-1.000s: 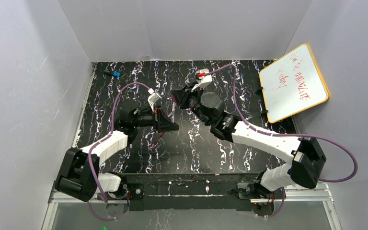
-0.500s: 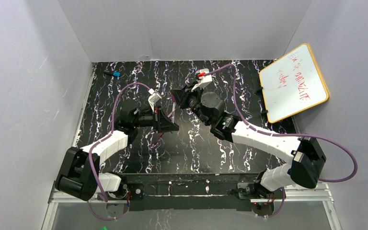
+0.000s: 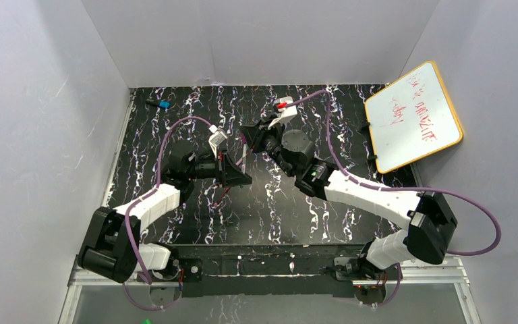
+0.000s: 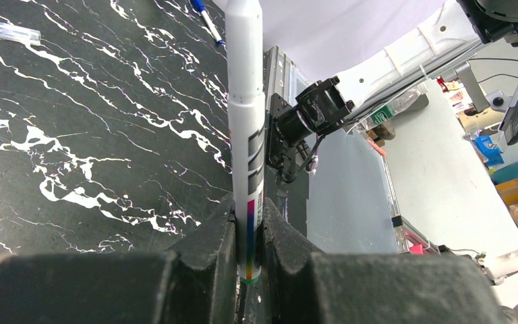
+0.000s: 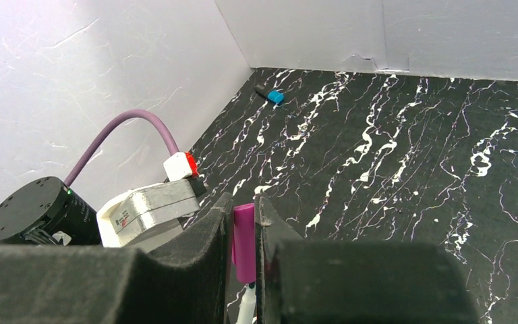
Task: Insert the pens into the pen caps
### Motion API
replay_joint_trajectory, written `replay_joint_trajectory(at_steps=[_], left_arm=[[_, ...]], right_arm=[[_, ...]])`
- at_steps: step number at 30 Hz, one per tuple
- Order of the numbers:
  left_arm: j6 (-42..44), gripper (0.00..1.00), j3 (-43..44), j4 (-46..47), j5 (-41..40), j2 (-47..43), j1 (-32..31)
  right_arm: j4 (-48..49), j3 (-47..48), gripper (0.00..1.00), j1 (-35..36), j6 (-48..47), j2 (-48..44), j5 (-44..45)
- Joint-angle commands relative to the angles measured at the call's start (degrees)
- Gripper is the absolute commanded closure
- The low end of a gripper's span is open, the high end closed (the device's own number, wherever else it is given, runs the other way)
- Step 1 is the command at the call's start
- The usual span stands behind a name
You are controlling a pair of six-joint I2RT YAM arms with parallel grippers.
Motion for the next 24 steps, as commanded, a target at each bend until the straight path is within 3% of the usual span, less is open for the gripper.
replay_joint_trajectory(at_steps=[1,24], left_arm=[[0.4,1.00,0.7,1.1,1.7,-0.4,-0.2],[0.6,1.00,0.8,1.0,1.3,-0.2,-0.2]], right_arm=[[3.8,-0.1,0.86,0.2,-0.8,0.7,0.1],[2.3,-1.1,0.86,0.3,-1.6,-2.0,0.5]])
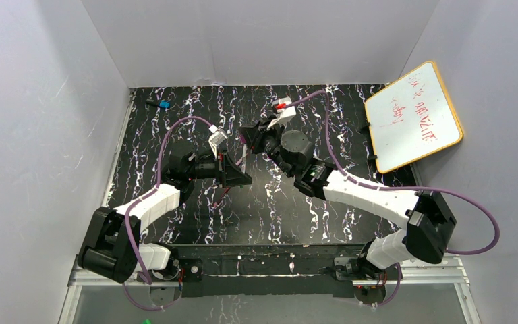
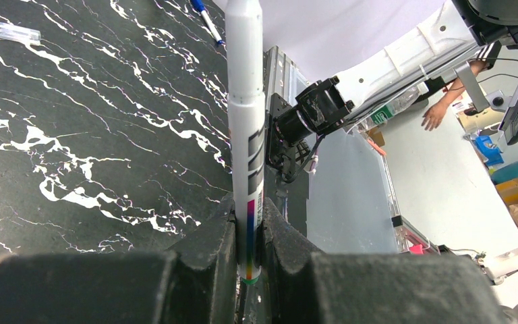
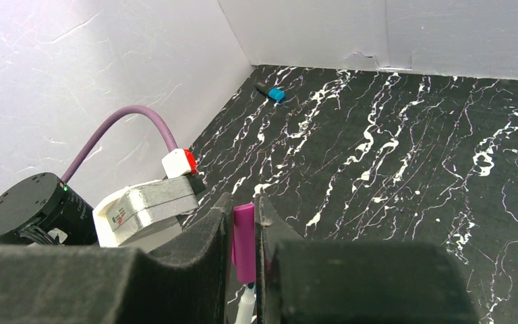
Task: Insert the pens into the pen caps
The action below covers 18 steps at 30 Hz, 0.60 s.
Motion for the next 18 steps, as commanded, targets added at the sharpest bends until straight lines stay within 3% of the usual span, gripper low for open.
replay_joint_trajectory(at_steps=[1,18], left_arm=[[0.5,1.00,0.8,1.0,1.2,-0.1,-0.2],[0.8,1.00,0.9,0.8,1.1,-0.2,-0.2]], right_arm=[[1.8,-1.0,0.86,0.3,-1.5,-2.8,1.0],[1.4,-1.0,0.85,0.3,-1.5,-2.9,0.0]])
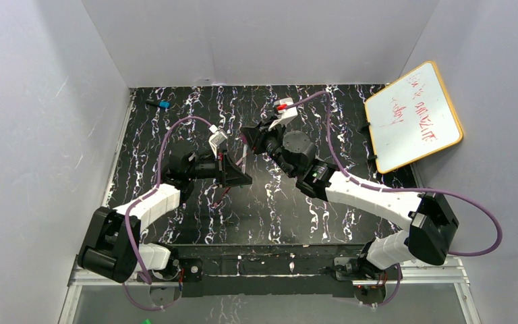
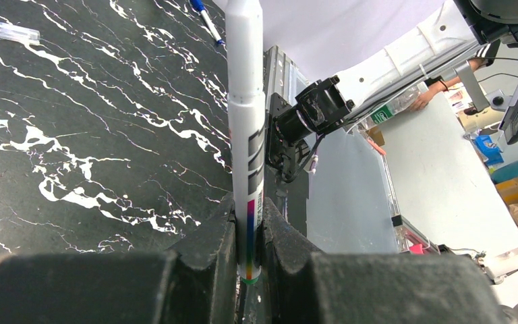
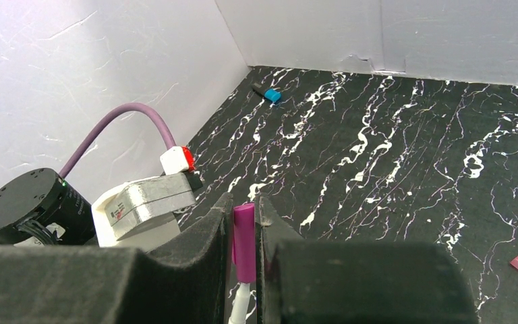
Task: Insert the pens into the pen caps
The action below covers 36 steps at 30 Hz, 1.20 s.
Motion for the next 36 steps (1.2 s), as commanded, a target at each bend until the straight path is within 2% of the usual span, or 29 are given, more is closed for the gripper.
replay_joint_trajectory(at_steps=[1,18,31,36], left_arm=[[0.8,1.00,0.9,0.7,1.0,-0.3,-0.1],[5.4,1.00,1.9,-4.6,-1.0,-2.2,1.0],[0.9,1.00,0.7,2.6,-4.6,-2.5,2.7],[0.0,1.00,3.5,3.0,-2.9,-0.5,2.7]], right_arm=[[1.6,-0.1,0.85,0.3,0.2,-1.6,-0.3],[-0.5,-2.2,0.85,0.3,3.7,-1.9,-2.2],[-0.7,-4.5,0.86,0.3,6.1,-4.1,-2.3],[-1.4,-4.2,0.86,0.3,6.1,-3.9,-3.0]])
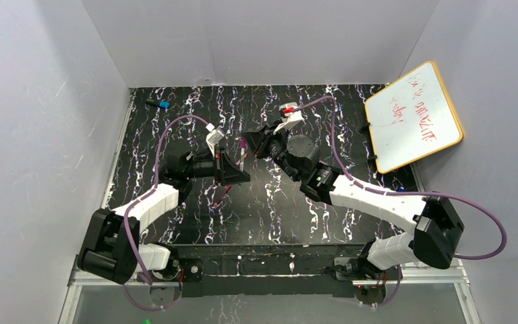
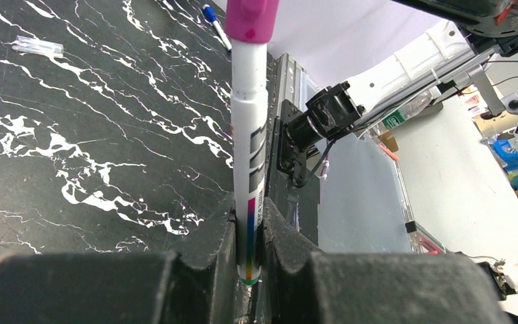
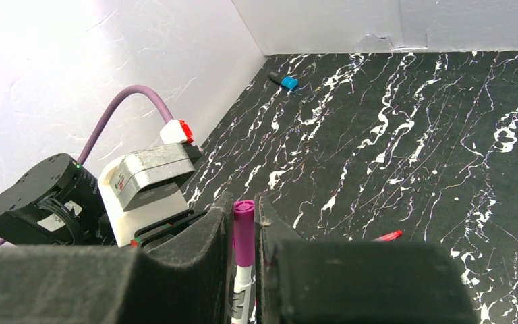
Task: Insert the pens into the pen caps
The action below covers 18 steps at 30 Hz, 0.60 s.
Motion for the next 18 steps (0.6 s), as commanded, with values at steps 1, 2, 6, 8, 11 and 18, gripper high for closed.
replay_joint_trajectory(at_steps=[1,2,6,8,11,18], left_arm=[[-1.8,1.00,4.2,3.4,-0.5,0.9,1.0],[-1.9,1.00,4.9,3.4,0.1,1.2,0.9],[-1.4,1.00,5.3,3.2,0.5,1.4,0.9],[-0.5,1.00,5.1,2.9,0.4,1.1,0.9],[1.3,1.00,5.8,0.8,0.7,1.3,0.9],[2.8,1.00,7.5,-1.9,1.2,2.4,0.9]], right_arm=[[-1.7,-0.7,0.86,0.4,0.1,-1.4,-1.5],[-1.9,-0.7,0.86,0.4,0.1,-1.4,-1.6],[-2.8,-0.8,0.86,0.4,0.3,-1.1,-2.3],[-4.1,-0.4,0.86,0.5,0.1,-1.1,-2.4],[-5.4,-0.4,0.86,0.6,-0.4,-1.5,-2.7],[-6.3,-1.1,0.86,0.5,-0.3,-1.8,-4.5]])
